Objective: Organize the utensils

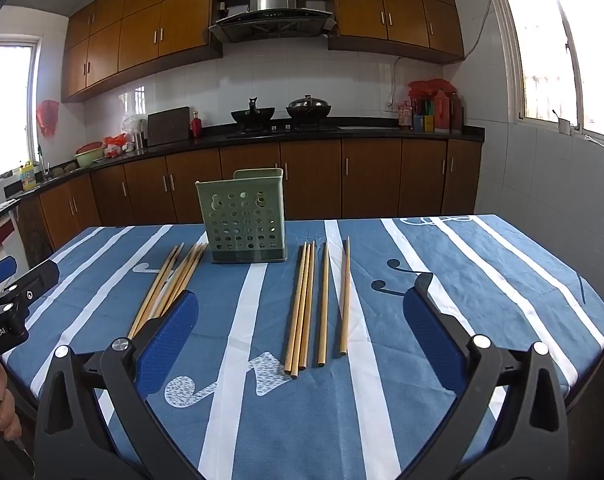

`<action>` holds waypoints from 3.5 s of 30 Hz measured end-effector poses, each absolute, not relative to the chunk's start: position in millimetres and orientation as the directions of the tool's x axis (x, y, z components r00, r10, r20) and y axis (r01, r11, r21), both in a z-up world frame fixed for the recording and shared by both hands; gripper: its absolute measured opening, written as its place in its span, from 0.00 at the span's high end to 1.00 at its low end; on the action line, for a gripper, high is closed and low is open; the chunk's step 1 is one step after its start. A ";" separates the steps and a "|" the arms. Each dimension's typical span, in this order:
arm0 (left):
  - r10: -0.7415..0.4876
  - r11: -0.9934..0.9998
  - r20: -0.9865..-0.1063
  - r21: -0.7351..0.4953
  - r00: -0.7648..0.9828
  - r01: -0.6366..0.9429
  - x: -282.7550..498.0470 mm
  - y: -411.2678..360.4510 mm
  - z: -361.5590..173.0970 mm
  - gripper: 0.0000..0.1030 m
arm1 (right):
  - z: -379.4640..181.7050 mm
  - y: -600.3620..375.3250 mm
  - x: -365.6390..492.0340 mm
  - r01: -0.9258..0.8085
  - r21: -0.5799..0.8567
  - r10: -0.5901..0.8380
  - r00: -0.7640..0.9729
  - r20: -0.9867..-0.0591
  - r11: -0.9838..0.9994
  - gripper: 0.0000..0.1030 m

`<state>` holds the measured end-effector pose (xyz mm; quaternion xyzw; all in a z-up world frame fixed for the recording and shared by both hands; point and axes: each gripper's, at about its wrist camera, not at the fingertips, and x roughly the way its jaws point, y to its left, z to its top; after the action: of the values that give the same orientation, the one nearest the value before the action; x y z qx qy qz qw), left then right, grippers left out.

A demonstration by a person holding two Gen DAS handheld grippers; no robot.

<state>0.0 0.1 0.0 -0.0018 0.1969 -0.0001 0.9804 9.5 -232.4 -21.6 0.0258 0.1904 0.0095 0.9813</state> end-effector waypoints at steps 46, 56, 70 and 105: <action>-0.001 1.000 -0.389 -0.004 0.921 0.000 0.3 -0.1 -0.7 0.04 | -21.5 -232.1 8.5 -0.009 0.059 0.031 0.927 -0.375 0.998 0.02; -0.001 1.000 -0.389 -0.003 0.921 0.000 0.5 -0.5 -1.6 0.04 | -22.1 -232.5 8.2 -0.009 0.059 0.031 0.926 -0.375 0.998 0.02; -0.001 1.000 -0.390 -0.003 0.921 0.000 0.8 -1.0 -2.8 0.04 | -21.8 -233.3 7.8 -0.009 0.059 0.030 0.926 -0.376 0.998 0.02; 0.054 0.996 -0.551 -0.032 0.832 -0.086 40.8 24.1 -43.9 0.04 | -57.1 -273.0 76.5 0.134 0.119 -0.036 0.797 -0.602 0.984 0.45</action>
<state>40.8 24.1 -43.9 -0.0279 0.2871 0.0365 0.9568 76.5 -273.0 -57.1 0.0779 0.3151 -0.0452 0.9448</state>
